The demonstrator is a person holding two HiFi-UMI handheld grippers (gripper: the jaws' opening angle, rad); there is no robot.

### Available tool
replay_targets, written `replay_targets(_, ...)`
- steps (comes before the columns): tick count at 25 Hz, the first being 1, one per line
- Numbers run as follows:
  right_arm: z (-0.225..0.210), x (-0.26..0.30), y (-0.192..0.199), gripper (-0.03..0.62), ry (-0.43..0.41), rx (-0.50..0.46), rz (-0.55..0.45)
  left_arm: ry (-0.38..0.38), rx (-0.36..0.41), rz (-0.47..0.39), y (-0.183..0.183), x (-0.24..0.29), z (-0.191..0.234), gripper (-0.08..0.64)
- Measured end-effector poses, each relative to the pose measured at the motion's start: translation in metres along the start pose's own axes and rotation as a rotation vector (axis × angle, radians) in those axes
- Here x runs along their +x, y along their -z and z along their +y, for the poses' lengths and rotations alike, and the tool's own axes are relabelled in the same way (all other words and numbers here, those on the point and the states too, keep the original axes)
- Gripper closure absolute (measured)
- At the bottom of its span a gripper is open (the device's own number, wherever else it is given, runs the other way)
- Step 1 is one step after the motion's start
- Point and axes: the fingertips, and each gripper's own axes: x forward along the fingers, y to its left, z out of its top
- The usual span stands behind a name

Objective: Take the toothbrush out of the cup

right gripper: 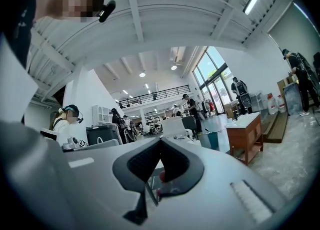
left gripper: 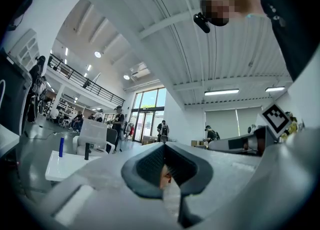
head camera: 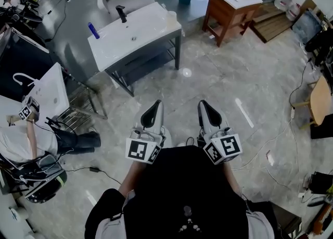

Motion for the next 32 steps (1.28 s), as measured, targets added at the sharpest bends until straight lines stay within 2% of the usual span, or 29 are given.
replay_targets(6, -0.014, 0.016, 0.007, 0.591, 0.024, 0.012, 0.012, 0.013, -0.008, 0.030, 0.017, 0.016, 0.010, 0.558)
replay_targets(11, -0.027, 0.042, 0.008, 0.591, 0.030, 0.005, 0.036, 0.035, -0.009, 0.022, 0.015, 0.049, 0.026, 0.558)
replay_targets(16, -0.052, 0.075, 0.011, 0.591, 0.057, 0.032, 0.066, 0.059, -0.022, 0.060, 0.028, 0.086, 0.041, 0.558)
replay_targets(20, -0.069, 0.107, 0.012, 0.591, 0.059, 0.018, 0.094, 0.049, -0.042, 0.063, 0.034, 0.118, 0.063, 0.558)
replay_targets(25, -0.092, 0.147, 0.002, 0.591, 0.087, 0.011, 0.086, 0.073, -0.039, 0.068, 0.034, 0.155, 0.091, 0.558)
replay_targets(32, -0.097, 0.207, 0.000, 0.591, 0.106, 0.019, 0.086, 0.097, -0.041, 0.066, 0.033, 0.195, 0.139, 0.558)
